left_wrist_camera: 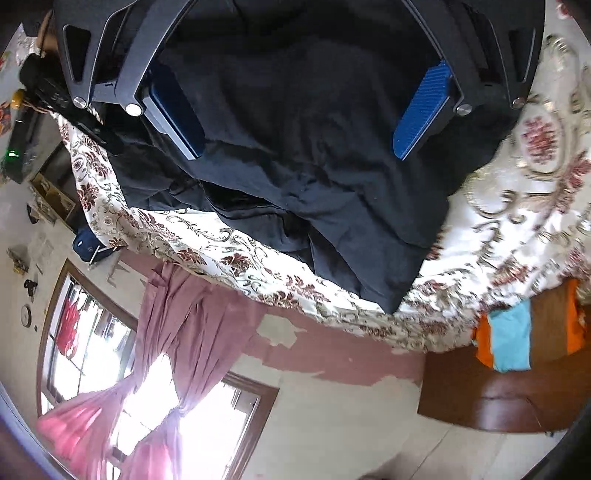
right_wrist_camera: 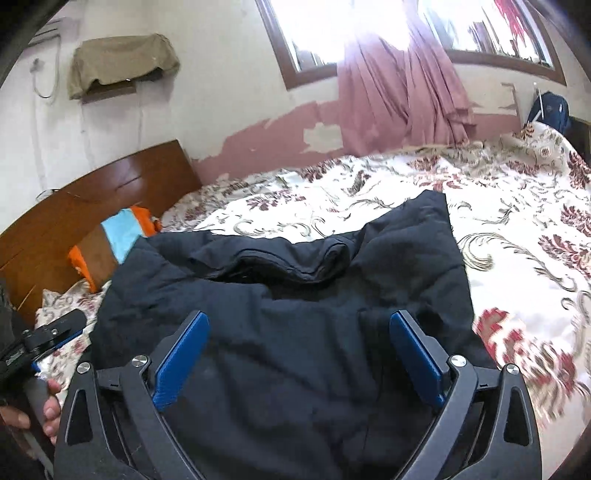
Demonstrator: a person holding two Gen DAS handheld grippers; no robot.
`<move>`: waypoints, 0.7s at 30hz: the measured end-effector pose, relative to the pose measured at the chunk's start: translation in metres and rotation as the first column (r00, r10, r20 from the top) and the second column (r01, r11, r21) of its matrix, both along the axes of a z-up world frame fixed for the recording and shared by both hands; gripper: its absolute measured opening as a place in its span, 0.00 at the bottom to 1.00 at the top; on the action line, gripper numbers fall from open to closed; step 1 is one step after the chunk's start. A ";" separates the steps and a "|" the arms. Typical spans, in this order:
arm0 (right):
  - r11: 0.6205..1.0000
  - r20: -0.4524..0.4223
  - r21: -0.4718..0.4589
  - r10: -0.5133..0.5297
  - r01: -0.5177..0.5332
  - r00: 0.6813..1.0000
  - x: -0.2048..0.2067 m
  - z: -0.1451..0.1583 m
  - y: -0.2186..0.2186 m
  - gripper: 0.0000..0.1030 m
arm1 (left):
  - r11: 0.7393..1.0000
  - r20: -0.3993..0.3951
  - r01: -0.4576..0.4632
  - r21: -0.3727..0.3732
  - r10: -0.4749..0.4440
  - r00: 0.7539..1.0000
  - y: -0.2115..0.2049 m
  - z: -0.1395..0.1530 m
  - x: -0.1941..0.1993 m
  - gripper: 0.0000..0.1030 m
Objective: Fold large clothes
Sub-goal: 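Open both tools on the folded jacket and lift them away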
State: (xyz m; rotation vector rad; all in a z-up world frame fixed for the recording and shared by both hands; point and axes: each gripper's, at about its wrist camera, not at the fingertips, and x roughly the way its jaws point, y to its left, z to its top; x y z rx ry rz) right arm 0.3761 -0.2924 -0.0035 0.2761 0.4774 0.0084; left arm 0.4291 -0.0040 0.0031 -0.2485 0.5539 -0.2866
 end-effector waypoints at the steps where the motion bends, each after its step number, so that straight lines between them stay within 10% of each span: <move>1: 1.000 0.016 -0.006 0.007 -0.007 1.000 -0.009 0.004 0.002 0.94 | 1.000 0.010 0.003 0.015 -0.003 1.000 0.001 0.003 -0.008 0.99; 21: 0.973 0.168 -0.232 0.041 -0.001 0.985 -0.203 0.062 0.031 0.98 | 0.963 0.156 -0.101 0.249 0.063 0.986 0.000 0.042 -0.204 0.99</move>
